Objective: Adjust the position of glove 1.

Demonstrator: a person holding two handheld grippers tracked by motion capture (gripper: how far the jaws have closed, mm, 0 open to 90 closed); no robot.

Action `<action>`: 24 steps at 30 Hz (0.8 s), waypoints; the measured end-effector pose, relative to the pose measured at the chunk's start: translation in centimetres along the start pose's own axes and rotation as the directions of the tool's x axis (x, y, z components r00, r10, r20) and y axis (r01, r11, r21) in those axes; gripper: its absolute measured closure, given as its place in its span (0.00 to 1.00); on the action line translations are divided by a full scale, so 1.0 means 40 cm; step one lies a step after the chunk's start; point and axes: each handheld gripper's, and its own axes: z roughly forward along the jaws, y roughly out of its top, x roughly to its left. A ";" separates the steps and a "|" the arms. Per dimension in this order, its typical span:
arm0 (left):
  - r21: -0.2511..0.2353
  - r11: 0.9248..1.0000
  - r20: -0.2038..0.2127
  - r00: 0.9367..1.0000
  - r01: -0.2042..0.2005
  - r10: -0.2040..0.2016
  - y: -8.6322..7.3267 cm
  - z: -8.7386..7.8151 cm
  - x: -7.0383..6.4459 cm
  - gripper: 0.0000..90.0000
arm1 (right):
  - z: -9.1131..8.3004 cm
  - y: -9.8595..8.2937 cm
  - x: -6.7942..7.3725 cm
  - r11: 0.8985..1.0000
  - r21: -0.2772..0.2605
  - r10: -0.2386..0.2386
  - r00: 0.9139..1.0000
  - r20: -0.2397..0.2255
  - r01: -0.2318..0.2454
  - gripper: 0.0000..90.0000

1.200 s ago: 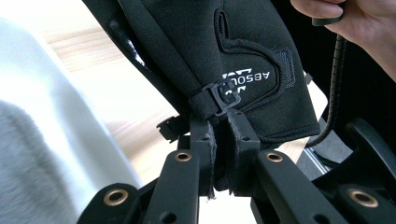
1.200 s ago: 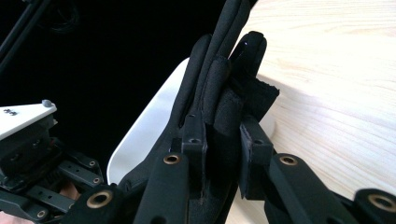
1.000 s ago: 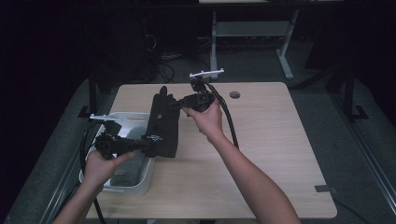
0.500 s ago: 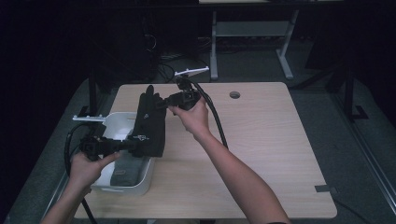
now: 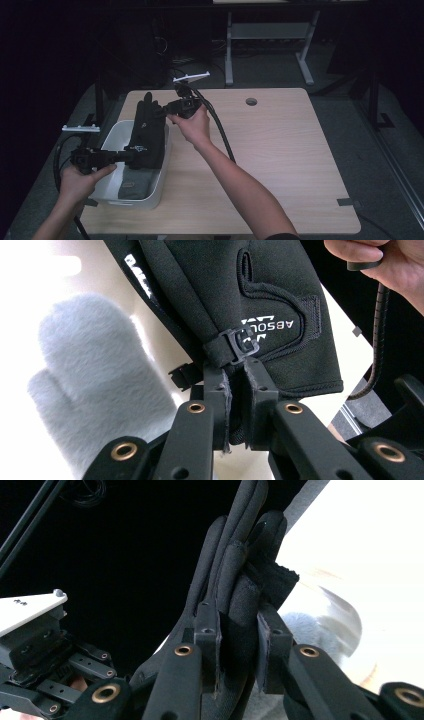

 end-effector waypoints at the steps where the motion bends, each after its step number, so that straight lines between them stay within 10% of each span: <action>1: 0.002 1.000 -0.003 1.000 0.005 -0.005 -0.004 -0.004 0.005 0.92 | 0.006 0.000 -0.001 1.000 0.000 -0.003 1.000 0.000 0.003 0.83; 24: 0.043 0.996 -0.026 0.996 0.082 -0.081 -0.086 -0.022 0.079 0.92 | 0.148 -0.048 -0.029 0.997 0.074 0.028 1.000 -0.013 -0.027 0.83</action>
